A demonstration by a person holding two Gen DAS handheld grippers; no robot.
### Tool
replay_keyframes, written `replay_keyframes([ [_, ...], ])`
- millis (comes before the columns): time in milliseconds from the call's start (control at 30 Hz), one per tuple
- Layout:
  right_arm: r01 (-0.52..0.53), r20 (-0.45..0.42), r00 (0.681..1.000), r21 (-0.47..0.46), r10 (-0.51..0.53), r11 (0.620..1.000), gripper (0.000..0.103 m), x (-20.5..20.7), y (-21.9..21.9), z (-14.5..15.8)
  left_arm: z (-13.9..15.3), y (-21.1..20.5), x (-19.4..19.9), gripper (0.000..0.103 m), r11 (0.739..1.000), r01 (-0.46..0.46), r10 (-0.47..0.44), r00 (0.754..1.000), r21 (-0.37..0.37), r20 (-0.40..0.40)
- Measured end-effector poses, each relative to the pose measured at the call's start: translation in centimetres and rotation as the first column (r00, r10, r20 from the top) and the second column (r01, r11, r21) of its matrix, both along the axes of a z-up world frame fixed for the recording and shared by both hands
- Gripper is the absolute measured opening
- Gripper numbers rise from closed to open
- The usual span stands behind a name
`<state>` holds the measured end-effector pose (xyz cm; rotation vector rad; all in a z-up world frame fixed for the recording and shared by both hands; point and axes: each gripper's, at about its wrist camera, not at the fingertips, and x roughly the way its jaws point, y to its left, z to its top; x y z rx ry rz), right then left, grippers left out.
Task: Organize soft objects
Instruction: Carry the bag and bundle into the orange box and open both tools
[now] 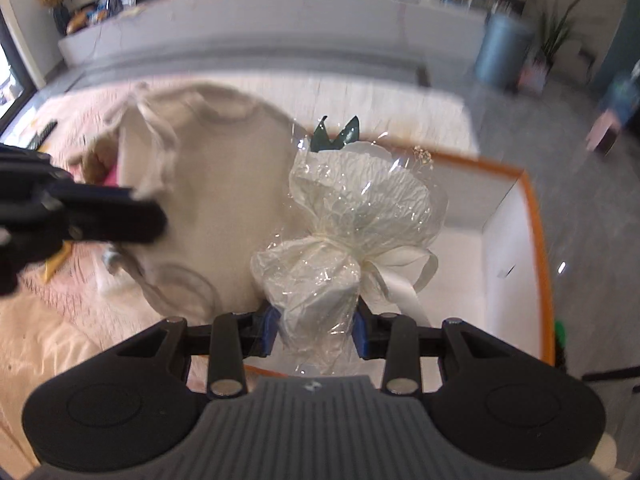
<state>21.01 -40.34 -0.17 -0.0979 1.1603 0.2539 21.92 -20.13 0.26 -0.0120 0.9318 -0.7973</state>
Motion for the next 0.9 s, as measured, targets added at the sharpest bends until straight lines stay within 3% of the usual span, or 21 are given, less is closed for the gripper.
replay_keyframes([
  [167, -0.065, -0.157, 0.986, -0.003, 0.064, 0.998, 0.037, 2.6, -0.2, -3.4, -2.7, -1.8, 1.8, 0.005, 0.995, 0.069, -0.060, 0.992, 0.078, -0.114],
  [467, -0.123, -0.354, 0.928, 0.009, 0.118, 0.992, 0.042, 4.8, -0.5, -8.4, -5.5, -4.2, 2.4, 0.006, 0.966, 0.132, -0.083, 0.972, 0.221, -0.219],
  [700, -0.135, -0.411, 0.902, 0.027, 0.134, 0.991, 0.045, 6.0, -0.4, -10.1, -5.6, -4.8, 2.2, 0.014, 0.943, 0.155, -0.086, 0.968, 0.295, -0.234],
  [800, -0.136, -0.410, 0.903, 0.007, 0.127, 0.991, 0.052, 5.8, 0.0, -9.9, -5.5, -5.4, 2.5, 0.018, 0.934, 0.143, -0.080, 0.977, 0.329, -0.196],
  [867, -0.121, -0.405, 0.908, -0.011, 0.107, 0.993, 0.063, 5.7, -0.1, -9.6, -5.2, -5.4, 2.5, 0.021, 0.935, 0.136, -0.077, 0.979, 0.327, -0.188],
  [900, -0.118, -0.401, 0.910, -0.013, 0.103, 0.993, 0.063, 5.5, -0.2, -9.3, -5.2, -5.7, 3.0, 0.027, 0.937, 0.130, -0.071, 0.979, 0.324, -0.189],
])
